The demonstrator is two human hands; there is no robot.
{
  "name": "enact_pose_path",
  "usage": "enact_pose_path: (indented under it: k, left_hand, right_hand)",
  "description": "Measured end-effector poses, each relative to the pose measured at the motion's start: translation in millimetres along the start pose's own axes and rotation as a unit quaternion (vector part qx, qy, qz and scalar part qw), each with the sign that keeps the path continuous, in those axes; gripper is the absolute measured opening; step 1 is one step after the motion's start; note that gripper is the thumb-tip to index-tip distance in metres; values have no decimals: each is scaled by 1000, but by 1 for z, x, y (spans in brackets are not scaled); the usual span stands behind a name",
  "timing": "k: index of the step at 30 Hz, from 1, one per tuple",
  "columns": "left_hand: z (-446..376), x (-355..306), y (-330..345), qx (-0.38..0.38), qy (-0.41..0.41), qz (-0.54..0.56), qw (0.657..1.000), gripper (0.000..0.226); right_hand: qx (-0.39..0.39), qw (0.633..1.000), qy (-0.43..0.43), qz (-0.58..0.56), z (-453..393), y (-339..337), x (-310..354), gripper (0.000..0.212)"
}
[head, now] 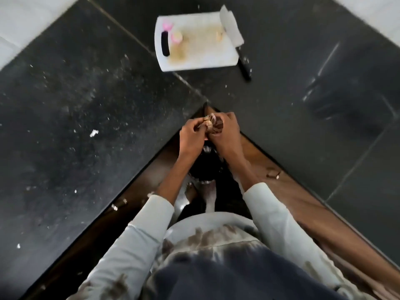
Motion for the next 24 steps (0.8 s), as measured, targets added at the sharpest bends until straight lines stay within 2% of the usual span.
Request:
enact_pose_path:
  k: [7, 10, 12, 14, 18, 21, 24]
  left_hand:
    - [17, 123, 15, 37, -81, -27, 996, 29]
    - [1, 185, 28, 42, -103, -65, 992, 35]
    - [-12, 231, 41, 55, -122, -70, 989, 45]
    - [-31, 281, 57, 69, -130, -81, 986, 50]
    - [-60, 352, 83, 82, -166, -78, 980, 47]
    - [-81, 385, 99, 91, -180, -80, 976, 32]
    - [-106, 435, 116, 99, -209, -32, 972, 38]
  right_hand:
    - [41, 997, 68, 2, 56, 69, -100, 47]
    - [37, 997, 65, 4, 62, 103, -153, 48]
    - [6, 997, 69, -15, 65, 118, -185, 44]
    - [-10, 996, 80, -27, 67, 139, -226, 25]
    - [-7, 995, 103, -4, 66, 182, -301, 29]
    - [20, 995, 96, 31, 53, 212, -348, 39]
    - [79, 990, 92, 69, 37, 253, -427, 27]
Point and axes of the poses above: each hand's wrist, its own z-axis away from the middle knuckle, its own y-axis out of the palm, x = y × z, the point moved 8 cm from there along -z, towards the middle knuckle, and after that the axes turned 4 degrees about -y, right-handed, at the moved point
